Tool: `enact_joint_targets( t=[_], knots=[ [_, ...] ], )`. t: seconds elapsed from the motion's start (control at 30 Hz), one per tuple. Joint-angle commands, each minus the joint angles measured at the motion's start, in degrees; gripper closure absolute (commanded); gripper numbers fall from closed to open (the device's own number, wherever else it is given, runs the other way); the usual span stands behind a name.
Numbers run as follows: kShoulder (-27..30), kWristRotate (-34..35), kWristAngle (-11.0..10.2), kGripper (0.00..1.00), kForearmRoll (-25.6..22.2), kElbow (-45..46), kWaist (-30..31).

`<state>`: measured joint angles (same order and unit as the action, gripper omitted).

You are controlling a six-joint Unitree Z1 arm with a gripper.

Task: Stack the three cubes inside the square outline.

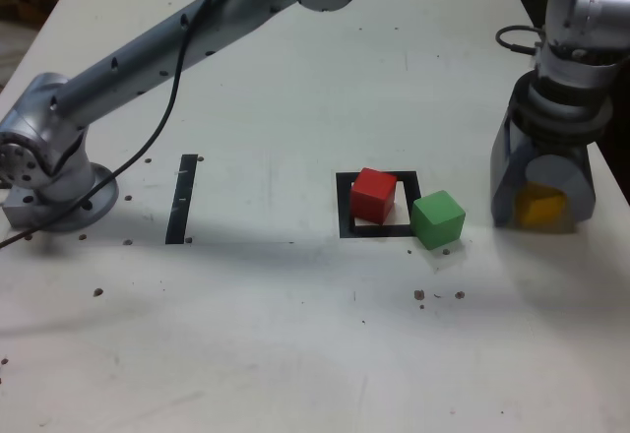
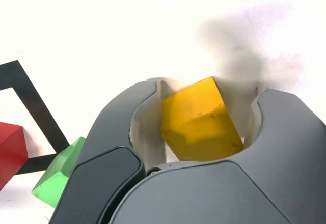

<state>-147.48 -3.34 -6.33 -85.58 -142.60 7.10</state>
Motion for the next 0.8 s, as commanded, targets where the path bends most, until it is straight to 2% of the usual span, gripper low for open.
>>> enact_joint_targets(
  t=[0.0, 0.23, 0.4, 0.53, 0.77],
  knots=[
    [-0.29, -0.16, 0.00, 0.97, -0.48, -0.72, 0.26],
    [1.09, -0.65, -0.40, 0.98, -4.28, -3.67, 0.90],
    [6.16, -1.80, -1.13, 0.98, -6.97, -2.72, 1.20],
    [12.30, -2.49, -1.32, 0.97, -7.55, 2.74, 1.45],
    [23.67, -2.49, -1.18, 0.97, -6.66, 18.08, 2.04]
  ],
)
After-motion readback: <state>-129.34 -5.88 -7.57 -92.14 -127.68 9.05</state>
